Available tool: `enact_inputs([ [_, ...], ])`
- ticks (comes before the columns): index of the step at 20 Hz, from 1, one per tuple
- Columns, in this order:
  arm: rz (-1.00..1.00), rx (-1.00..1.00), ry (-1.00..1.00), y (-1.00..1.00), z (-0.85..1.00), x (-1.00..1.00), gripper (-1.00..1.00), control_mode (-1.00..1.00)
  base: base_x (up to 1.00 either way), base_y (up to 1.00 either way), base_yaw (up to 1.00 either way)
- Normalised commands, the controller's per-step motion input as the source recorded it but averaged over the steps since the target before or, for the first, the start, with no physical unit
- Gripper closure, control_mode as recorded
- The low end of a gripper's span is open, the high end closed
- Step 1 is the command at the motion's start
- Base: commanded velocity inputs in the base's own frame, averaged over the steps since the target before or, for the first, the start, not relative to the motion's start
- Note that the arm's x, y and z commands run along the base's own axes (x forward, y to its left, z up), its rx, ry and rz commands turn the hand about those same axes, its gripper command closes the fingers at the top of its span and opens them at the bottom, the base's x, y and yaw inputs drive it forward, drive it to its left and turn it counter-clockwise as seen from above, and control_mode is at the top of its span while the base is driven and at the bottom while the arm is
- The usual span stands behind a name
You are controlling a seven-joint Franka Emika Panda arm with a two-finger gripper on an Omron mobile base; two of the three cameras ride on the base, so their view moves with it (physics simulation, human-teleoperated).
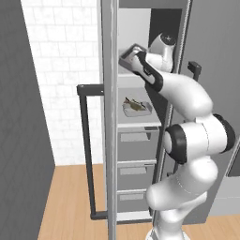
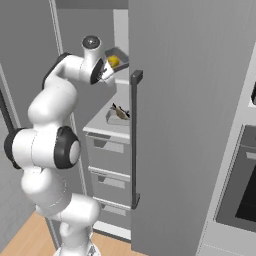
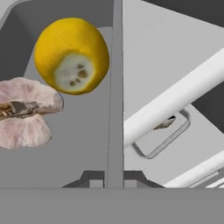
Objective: Take the meat container that has the fish and place it on the second highest rack of the freezer. Then take the vegetable container that has the lemon and garlic and place it on the highest rack of the freezer.
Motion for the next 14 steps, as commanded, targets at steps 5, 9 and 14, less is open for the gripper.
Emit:
enact_inputs([
  [5, -0.09, 0.00, 0.01, -0.07, 0.08, 0.38, 1.00, -1.00, 0.00, 0.00, 0.00],
  [9, -0.09, 0.00, 0.00, -0.06, 0.07, 0.39, 1.00, -1.00, 0.00, 0.00, 0.00],
  [14, -0.07, 0.00, 0.01, -0.11, 0.01, 0.27, 1.00, -1.00, 0.00, 0.00, 0.00],
])
